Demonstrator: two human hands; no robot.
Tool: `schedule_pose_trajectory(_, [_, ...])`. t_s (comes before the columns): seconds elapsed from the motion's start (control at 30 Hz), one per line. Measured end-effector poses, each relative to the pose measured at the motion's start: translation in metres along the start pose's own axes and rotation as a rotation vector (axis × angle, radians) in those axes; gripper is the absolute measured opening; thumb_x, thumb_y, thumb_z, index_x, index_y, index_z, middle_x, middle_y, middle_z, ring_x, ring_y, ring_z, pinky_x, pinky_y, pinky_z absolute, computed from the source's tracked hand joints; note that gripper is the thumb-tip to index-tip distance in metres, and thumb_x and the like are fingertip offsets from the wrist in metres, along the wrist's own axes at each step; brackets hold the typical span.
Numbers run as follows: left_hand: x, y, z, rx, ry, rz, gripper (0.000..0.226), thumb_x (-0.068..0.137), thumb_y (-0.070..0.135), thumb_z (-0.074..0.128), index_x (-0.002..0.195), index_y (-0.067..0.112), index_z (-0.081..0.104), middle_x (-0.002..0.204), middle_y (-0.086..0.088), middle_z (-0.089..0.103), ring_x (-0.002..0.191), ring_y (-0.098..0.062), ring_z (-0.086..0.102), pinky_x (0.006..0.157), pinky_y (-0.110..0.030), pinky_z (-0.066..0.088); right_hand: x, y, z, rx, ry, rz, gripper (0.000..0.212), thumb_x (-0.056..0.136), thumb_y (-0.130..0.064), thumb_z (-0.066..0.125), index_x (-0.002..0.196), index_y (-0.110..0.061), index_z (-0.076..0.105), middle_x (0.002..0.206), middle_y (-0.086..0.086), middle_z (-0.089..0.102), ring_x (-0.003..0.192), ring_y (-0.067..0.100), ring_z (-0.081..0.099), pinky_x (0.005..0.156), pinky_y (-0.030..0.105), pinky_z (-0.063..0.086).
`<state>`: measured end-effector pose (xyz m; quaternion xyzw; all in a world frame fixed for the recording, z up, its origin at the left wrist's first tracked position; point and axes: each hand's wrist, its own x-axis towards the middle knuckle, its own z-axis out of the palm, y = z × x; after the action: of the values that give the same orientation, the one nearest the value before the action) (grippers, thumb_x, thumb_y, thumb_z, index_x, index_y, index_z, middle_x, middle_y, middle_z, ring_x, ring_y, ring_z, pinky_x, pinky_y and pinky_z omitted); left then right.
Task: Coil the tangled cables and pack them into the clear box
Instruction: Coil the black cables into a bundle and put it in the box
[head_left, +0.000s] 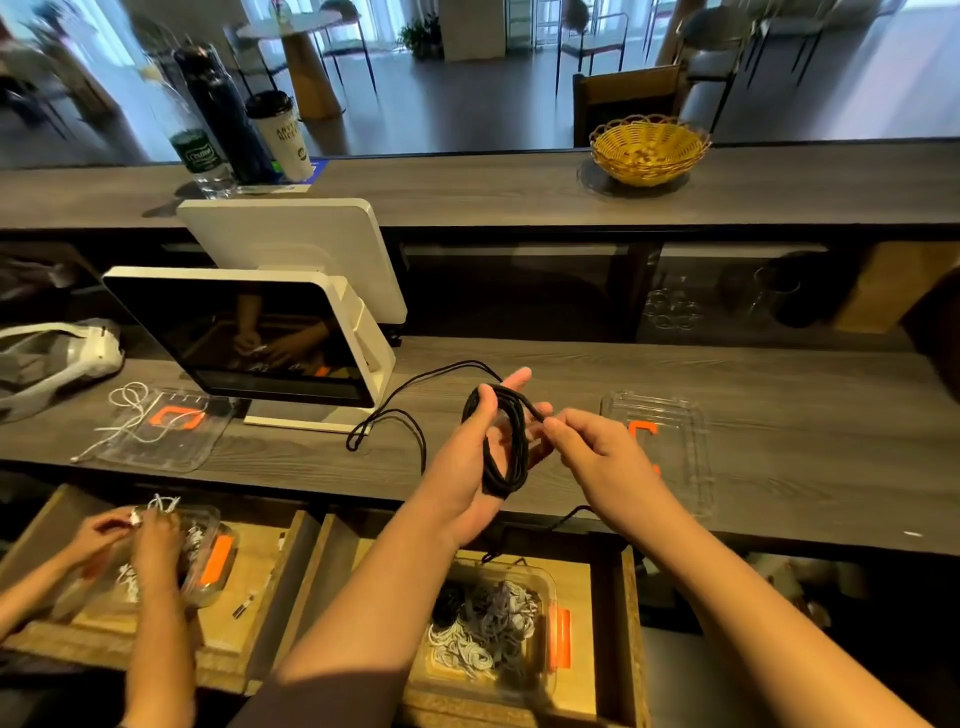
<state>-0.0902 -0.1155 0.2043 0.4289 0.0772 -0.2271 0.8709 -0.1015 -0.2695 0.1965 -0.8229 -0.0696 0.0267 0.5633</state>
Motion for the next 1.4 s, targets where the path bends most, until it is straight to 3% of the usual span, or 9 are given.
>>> schedule_pose_trajectory(0.13, [0.006,0.001,-0.004,-0.368,0.052,0.042,0.043,0.105,0.046,0.038,0.135,0.024,0.061,0.105,-0.011,0.069,0.097,-0.022,0.068,0.1,-0.04,0.047,-0.006,0.009,0.005,-0.07,-0.074,0.099,0.031,0.102,-0.031,0.048,0.076,-0.025,0.064,0.056,-0.01,0.051,0.054,0.003,0.045,0.057,0.029,0.038])
schedule_pose_trajectory(0.27, [0.01,-0.003,0.0,-0.374,0.11,0.057,0.041,0.105,0.046,0.039,0.133,0.027,0.062,0.09,-0.004,0.067,0.082,-0.016,0.066,0.095,-0.043,0.048,-0.017,0.018,0.01,-0.114,-0.108,0.177,0.031,0.102,-0.033,0.048,0.079,-0.023,0.066,0.061,-0.003,0.051,0.057,0.012,0.047,0.058,0.034,0.039])
schedule_pose_trajectory(0.43, [0.015,-0.008,0.003,-0.347,0.22,0.091,0.042,0.105,0.049,0.036,0.137,0.03,0.055,0.076,-0.001,0.057,0.062,-0.011,0.05,0.063,-0.027,0.041,-0.021,0.013,0.021,-0.228,-0.154,0.162,0.032,0.103,-0.032,0.048,0.078,-0.021,0.065,0.055,-0.005,0.049,0.047,0.005,0.042,0.05,0.025,0.032])
schedule_pose_trajectory(0.57, [0.021,-0.004,0.001,-0.252,0.346,0.201,0.041,0.105,0.049,0.035,0.135,0.03,0.056,0.072,0.0,0.054,0.057,-0.009,0.043,0.048,-0.022,0.034,-0.023,0.001,0.03,-0.355,-0.219,0.085,0.032,0.103,-0.032,0.047,0.081,-0.015,0.062,0.065,-0.002,0.057,0.056,0.011,0.048,0.052,0.023,0.033])
schedule_pose_trajectory(0.83, [0.021,-0.009,0.003,0.227,0.433,0.366,0.031,0.104,0.048,0.041,0.12,0.038,0.065,0.074,0.007,0.05,0.06,-0.004,0.04,0.056,-0.023,0.035,-0.028,-0.017,0.025,-0.482,-0.284,-0.045,0.036,0.102,-0.036,0.045,0.077,-0.017,0.064,0.065,-0.002,0.061,0.059,0.013,0.054,0.056,0.03,0.041])
schedule_pose_trajectory(1.0, [0.021,-0.005,-0.004,0.634,0.409,0.337,0.032,0.105,0.05,0.034,0.116,0.044,0.063,0.082,-0.002,0.047,0.063,-0.009,0.04,0.057,-0.024,0.036,-0.032,-0.028,0.019,-0.351,-0.242,-0.113,0.027,0.1,-0.03,0.049,0.081,-0.018,0.063,0.063,-0.003,0.058,0.057,0.01,0.052,0.056,0.032,0.041])
schedule_pose_trajectory(1.17, [0.007,0.004,0.003,0.744,0.161,0.104,0.056,0.096,0.069,0.025,0.118,0.04,0.067,0.09,-0.009,0.062,0.079,-0.016,0.055,0.066,-0.023,0.046,-0.021,-0.035,0.002,-0.293,-0.159,-0.191,0.016,0.102,-0.025,0.048,0.092,-0.025,0.061,0.074,-0.013,0.059,0.068,0.003,0.056,0.062,0.023,0.043])
schedule_pose_trajectory(1.27, [-0.003,0.005,0.009,0.786,0.069,-0.086,0.072,0.088,0.08,0.014,0.102,0.038,0.071,0.097,-0.003,0.071,0.092,-0.015,0.063,0.08,-0.03,0.051,-0.013,-0.036,-0.004,-0.336,-0.129,-0.233,0.011,0.101,-0.028,0.05,0.101,-0.026,0.061,0.088,-0.012,0.064,0.081,0.001,0.062,0.073,0.024,0.051])
schedule_pose_trajectory(1.4, [-0.008,0.004,0.006,0.656,-0.069,-0.206,0.081,0.085,0.085,0.014,0.091,0.025,0.068,0.074,0.002,0.063,0.062,-0.009,0.05,0.052,-0.019,0.04,-0.006,-0.035,-0.01,-0.338,-0.034,-0.247,0.012,0.093,-0.037,0.061,0.096,-0.025,0.062,0.081,-0.012,0.064,0.074,0.0,0.061,0.067,0.023,0.052])
